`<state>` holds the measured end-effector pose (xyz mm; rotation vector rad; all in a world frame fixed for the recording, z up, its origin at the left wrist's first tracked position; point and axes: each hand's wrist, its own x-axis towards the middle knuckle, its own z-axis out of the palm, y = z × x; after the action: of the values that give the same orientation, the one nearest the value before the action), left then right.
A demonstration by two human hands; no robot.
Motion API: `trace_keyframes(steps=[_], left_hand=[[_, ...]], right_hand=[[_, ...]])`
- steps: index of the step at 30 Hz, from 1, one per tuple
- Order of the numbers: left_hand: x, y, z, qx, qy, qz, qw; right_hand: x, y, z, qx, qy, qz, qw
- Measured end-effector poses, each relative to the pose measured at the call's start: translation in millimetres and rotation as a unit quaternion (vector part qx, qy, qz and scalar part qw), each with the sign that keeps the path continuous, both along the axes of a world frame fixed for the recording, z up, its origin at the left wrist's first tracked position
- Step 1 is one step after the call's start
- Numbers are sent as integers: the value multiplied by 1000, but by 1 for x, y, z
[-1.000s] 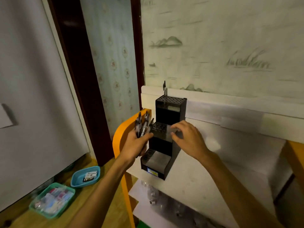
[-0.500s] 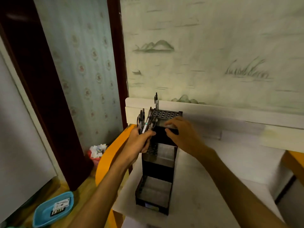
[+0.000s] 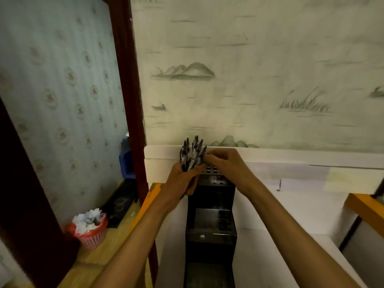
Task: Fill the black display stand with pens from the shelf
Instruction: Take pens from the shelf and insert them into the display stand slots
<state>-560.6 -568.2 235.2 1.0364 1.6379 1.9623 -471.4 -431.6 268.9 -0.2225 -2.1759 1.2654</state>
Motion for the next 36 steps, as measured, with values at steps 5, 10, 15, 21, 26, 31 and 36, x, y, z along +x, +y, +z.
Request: trace_keyframes(steps=[5,10,15,21,26,31,36], left_hand=[[-16,8,-4,8,22,-16,1000],[-34,12,-2,-4,26,5,1000],[-51,12,-9,-7,0,58,998],[-65,7,-19,1,-33,82,996],[-68,7,-17,22,-17,81,996],[-68,10,-17,39,-22,73,996],[-68,13,-17,55,-24,82,995]], right_hand=[[-15,3,2,-99,18,20,995],[-30,8,11,-184,38,14,982],[-43,28,24,-254,110,-36,960],[-60,48,22,-42,109,-168,979],[-64,44,11,26,112,-152,982],[-69,41,11,65,86,-146,983],[-71,41,14,103,65,-142,982]])
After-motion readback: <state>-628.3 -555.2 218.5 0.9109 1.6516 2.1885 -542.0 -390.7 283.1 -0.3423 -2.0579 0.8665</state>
